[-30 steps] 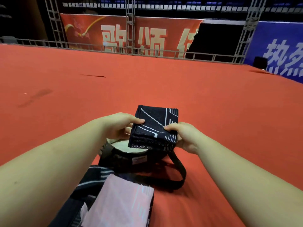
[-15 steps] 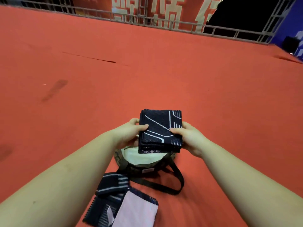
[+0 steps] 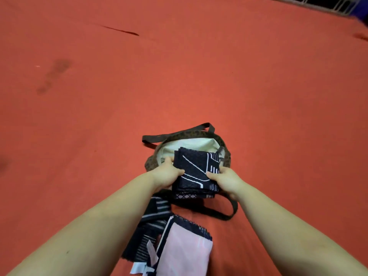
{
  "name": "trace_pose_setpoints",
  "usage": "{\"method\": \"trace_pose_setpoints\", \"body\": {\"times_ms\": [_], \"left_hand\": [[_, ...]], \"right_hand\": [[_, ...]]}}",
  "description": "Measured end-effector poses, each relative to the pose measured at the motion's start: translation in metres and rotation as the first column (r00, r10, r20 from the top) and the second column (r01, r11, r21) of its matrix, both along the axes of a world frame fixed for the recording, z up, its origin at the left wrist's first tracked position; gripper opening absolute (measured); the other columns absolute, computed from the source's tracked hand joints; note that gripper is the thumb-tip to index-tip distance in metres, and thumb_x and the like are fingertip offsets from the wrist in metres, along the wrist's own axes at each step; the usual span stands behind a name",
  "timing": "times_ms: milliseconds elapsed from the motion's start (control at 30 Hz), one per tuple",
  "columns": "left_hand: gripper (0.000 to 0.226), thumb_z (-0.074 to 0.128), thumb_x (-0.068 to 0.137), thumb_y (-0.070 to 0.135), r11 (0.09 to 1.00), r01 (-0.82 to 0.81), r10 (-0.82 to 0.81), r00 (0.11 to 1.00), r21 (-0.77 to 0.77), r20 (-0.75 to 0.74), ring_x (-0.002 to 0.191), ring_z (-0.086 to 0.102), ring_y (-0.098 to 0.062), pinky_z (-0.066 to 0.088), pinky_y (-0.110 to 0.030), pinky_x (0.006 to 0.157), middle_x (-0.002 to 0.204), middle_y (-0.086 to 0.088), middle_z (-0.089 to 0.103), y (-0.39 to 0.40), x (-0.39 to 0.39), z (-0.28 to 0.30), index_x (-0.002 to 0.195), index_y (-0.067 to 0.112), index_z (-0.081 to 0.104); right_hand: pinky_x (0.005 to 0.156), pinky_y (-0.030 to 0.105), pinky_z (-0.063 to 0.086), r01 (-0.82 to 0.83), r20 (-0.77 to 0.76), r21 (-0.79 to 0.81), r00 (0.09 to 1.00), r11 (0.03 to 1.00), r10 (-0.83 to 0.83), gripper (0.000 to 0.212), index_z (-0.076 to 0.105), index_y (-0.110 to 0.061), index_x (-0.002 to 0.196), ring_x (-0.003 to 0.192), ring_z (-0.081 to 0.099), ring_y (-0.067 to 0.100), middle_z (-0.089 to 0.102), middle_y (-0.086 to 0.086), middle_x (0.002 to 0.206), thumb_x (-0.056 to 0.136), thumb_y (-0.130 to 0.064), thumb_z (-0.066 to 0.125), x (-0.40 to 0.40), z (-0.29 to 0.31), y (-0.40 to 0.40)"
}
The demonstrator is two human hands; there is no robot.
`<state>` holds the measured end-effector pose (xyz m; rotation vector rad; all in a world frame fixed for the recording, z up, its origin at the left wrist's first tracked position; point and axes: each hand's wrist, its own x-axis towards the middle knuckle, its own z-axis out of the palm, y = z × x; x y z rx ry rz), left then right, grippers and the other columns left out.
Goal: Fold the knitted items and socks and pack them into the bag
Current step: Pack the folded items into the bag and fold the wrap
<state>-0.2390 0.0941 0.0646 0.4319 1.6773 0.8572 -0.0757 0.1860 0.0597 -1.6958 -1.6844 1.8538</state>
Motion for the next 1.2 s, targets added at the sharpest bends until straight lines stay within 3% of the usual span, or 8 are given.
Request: {"method": "trace_pose_setpoints", "body": {"times_ms": [233,400,567,733,867,1000,1067,1200], "left_hand": [[0.039,0.048,0.095,0.014,0.994,-0.080,0.097,0.963,0.075,-0.251,0.111,0.056,-0.027,0.045,-0.040,0.098,0.123,-0.010,0.057,0.055,-0.011,-0.036,0.130,0.020,0.032],[0.041,0.045,0.097,0.010,0.983,-0.154,0.181,0.926,0.105,-0.332,0.103,0.052,-0.019,0.037,-0.025,0.085,0.118,-0.004,0.054,0.072,-0.005,-0.071,0.135,0.016,0.029],[0.047,0.046,0.095,0.007,0.996,-0.038,0.064,0.934,0.081,-0.351,0.110,0.055,-0.021,0.033,-0.021,0.086,0.123,-0.007,0.058,0.078,0.010,-0.110,0.138,0.015,0.028],[0.046,0.044,0.092,0.011,0.987,0.102,-0.135,0.946,-0.123,-0.293,0.117,0.052,-0.028,0.038,-0.027,0.092,0.129,-0.013,0.055,0.089,0.023,-0.136,0.137,0.011,0.033],[0.040,0.040,0.095,0.011,0.916,0.321,-0.388,0.858,-0.239,-0.336,0.118,0.052,-0.028,0.039,-0.028,0.095,0.132,-0.015,0.053,0.098,0.024,-0.147,0.135,0.004,0.039],[0.057,0.047,0.096,0.016,0.915,0.358,-0.404,0.808,-0.188,-0.428,0.124,0.048,-0.028,0.035,-0.029,0.100,0.138,-0.014,0.049,0.101,0.017,-0.151,0.148,0.010,0.023],[0.054,0.050,0.096,0.022,0.903,0.379,-0.428,0.744,-0.203,-0.513,0.121,0.050,-0.029,0.037,-0.031,0.098,0.133,-0.014,0.054,0.101,0.012,-0.153,0.145,0.011,0.031],[0.033,0.044,0.097,0.038,0.811,0.464,-0.535,0.338,-0.358,-0.774,0.107,0.058,-0.028,0.043,-0.034,0.084,0.115,-0.009,0.062,0.096,0.009,-0.131,0.111,0.011,0.058]], "right_hand": [[0.099,0.031,0.042,-0.186,0.169,0.330,0.976,0.925,0.135,0.040,0.048,-0.011,0.128,0.113,0.056,0.024,0.060,0.006,0.121,0.090,-0.015,0.058,-0.037,-0.026,0.064],[0.097,0.032,0.041,-0.371,0.303,0.373,0.915,0.850,0.266,0.042,0.042,-0.011,0.130,0.116,0.053,0.026,0.056,0.007,0.127,0.092,-0.020,0.056,-0.057,-0.063,0.098],[0.112,0.041,0.026,-0.655,0.581,0.334,0.709,0.678,0.399,0.064,0.025,-0.012,0.145,0.130,0.043,0.032,0.052,0.009,0.136,0.091,-0.030,0.057,-0.040,-0.090,0.127],[0.108,0.039,0.024,-0.786,0.800,0.105,0.431,0.610,0.417,0.044,0.037,-0.010,0.130,0.124,0.048,0.028,0.058,0.009,0.127,0.094,-0.032,0.050,-0.029,-0.105,0.115],[0.105,0.038,0.028,-0.748,0.855,0.162,0.432,0.643,0.287,0.038,0.043,-0.012,0.125,0.122,0.048,0.030,0.061,0.010,0.121,0.091,-0.026,0.052,-0.021,-0.126,0.105],[0.064,0.035,0.046,-0.837,0.834,0.495,0.533,0.233,0.141,0.053,0.062,-0.011,0.106,0.076,0.060,0.028,0.061,0.008,0.086,0.058,-0.022,0.083,-0.015,-0.128,0.094],[0.069,0.037,0.048,-0.867,0.819,0.493,0.490,0.070,0.299,0.055,0.065,-0.011,0.109,0.085,0.061,0.032,0.062,0.011,0.097,0.061,-0.034,0.082,-0.012,-0.134,0.091],[0.117,0.040,0.013,-0.945,0.839,0.224,0.311,0.238,0.447,0.067,0.006,-0.015,0.152,0.147,0.004,0.024,-0.001,0.011,0.159,0.098,-0.048,0.032,-0.006,-0.140,0.092]]}}
